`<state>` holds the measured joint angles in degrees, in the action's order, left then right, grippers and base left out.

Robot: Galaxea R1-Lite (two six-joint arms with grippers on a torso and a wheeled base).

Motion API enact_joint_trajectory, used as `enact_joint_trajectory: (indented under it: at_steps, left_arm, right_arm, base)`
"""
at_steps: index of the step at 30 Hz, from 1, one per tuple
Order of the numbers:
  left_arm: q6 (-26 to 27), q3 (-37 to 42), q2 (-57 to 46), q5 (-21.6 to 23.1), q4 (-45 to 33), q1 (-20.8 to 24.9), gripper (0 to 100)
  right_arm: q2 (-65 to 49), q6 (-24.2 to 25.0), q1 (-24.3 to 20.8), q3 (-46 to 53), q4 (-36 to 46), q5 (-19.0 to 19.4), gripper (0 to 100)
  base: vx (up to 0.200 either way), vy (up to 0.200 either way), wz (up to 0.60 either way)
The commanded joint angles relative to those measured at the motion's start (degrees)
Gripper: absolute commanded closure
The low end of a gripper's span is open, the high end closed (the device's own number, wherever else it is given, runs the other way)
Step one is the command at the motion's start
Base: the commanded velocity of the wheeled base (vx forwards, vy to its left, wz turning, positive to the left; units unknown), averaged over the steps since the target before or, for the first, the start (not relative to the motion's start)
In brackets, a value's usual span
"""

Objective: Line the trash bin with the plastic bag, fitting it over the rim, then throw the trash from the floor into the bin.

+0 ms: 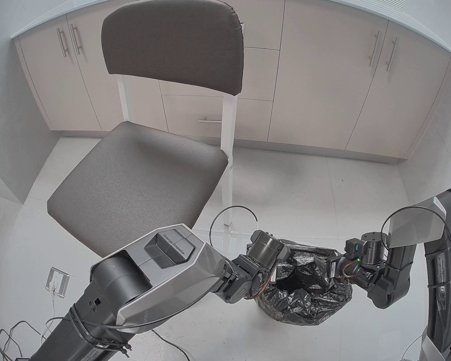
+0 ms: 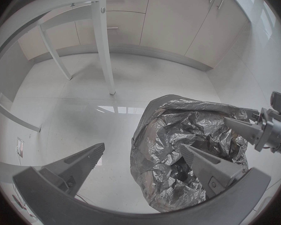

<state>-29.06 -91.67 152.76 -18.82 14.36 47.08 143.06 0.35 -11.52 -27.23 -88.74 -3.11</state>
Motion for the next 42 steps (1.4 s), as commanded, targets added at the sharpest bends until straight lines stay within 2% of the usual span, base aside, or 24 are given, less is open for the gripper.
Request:
enact_joint_trajectory:
  at_steps: [1, 13, 30, 42]
  left_arm:
    - [0.0, 0.0, 0.1, 0.0, 0.1, -0.1, 0]
    - [0.0, 0.0, 0.1, 0.0, 0.1, -0.1, 0]
    - [0.0, 0.0, 0.1, -0.1, 0.1, -0.1, 0]
    - [0.0, 0.0, 0.1, -0.1, 0.1, -0.1, 0]
  right_arm:
    - [2.5, -0.2, -0.2, -4.5, 1.6, -0.8, 0]
    - [1.4, -0.2, 0.9, -14.3, 10.7, -3.1, 0]
    - [1.9, 0.0, 4.6, -24.5, 20.9, -3.5, 0]
    - [6.2, -0.2, 6.1, -27.2, 21.7, -3.5, 0]
  base:
    - [0.000, 0.000, 0.00]
    - [0.000, 0.000, 0.00]
    - [0.000, 0.000, 0.00]
    - [0.000, 0.000, 0.00]
